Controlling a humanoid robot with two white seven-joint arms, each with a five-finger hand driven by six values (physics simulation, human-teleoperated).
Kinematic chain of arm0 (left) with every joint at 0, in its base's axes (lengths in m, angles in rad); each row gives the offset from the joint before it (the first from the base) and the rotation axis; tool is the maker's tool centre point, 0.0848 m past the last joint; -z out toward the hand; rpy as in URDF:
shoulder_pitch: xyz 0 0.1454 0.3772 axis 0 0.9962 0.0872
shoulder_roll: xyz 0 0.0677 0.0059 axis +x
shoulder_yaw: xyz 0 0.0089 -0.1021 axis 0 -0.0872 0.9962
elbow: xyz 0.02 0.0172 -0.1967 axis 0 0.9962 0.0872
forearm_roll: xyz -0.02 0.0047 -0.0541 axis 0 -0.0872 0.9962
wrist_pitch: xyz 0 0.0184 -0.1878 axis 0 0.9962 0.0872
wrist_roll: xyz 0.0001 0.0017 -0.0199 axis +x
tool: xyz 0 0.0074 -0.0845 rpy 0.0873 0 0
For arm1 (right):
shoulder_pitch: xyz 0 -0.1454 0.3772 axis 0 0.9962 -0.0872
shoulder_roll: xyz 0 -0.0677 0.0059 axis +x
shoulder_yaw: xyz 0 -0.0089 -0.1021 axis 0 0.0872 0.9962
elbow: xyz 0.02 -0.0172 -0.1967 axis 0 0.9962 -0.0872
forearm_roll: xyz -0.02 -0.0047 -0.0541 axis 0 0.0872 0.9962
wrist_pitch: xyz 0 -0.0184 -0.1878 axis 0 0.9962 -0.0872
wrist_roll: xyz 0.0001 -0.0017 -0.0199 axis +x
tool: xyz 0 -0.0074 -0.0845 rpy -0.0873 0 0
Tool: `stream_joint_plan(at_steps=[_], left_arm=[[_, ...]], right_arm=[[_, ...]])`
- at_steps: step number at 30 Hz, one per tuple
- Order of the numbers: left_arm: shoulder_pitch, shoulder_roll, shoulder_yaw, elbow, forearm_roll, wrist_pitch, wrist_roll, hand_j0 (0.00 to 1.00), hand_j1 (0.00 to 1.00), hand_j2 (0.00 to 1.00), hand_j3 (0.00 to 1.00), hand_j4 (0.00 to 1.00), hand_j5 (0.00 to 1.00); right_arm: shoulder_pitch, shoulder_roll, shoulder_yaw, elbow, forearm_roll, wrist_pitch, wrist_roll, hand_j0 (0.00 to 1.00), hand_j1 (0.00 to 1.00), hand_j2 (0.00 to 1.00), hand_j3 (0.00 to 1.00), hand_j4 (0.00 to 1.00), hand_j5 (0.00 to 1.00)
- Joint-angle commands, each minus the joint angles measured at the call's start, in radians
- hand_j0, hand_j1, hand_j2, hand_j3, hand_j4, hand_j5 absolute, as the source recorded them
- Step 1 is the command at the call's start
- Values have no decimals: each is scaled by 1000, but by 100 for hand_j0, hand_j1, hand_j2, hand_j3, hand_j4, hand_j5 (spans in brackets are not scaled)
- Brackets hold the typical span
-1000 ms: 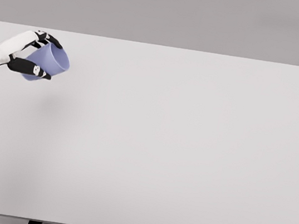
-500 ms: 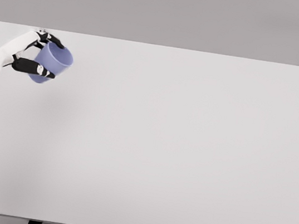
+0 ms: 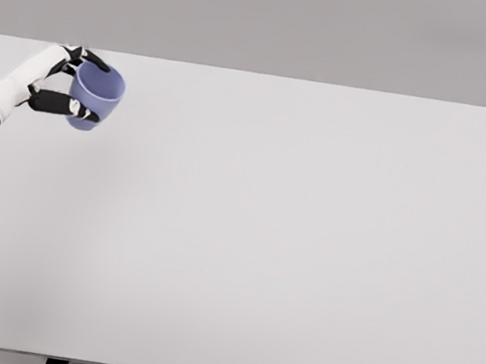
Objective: Flip the cup with left arm and place it on the table
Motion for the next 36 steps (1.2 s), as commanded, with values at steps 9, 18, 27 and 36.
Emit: stream_joint_plan(at_steps=[9,18,27,36], left_arm=[[55,-59,106,25,-6,-3,2,58,58,58,58,58,58],[100,-118,156,66,-6,-6,1,58,58,58,58,58,58],[143,-142,219,64,-15,-6,1,56,56,56,56,56,56],[157,-176,233,74,-14,-6,1,56,56,56,56,56,56]], right_arm=[[0,0,0,0,0,-1,-1,100,100,100,100,100,100],[0,0,0,0,0,-1,-1,100,100,100,100,100,100],[0,0,0,0,0,0,1,100,100,100,100,100,100],[0,0,0,0,0,-1,1,100,100,100,100,100,100]])
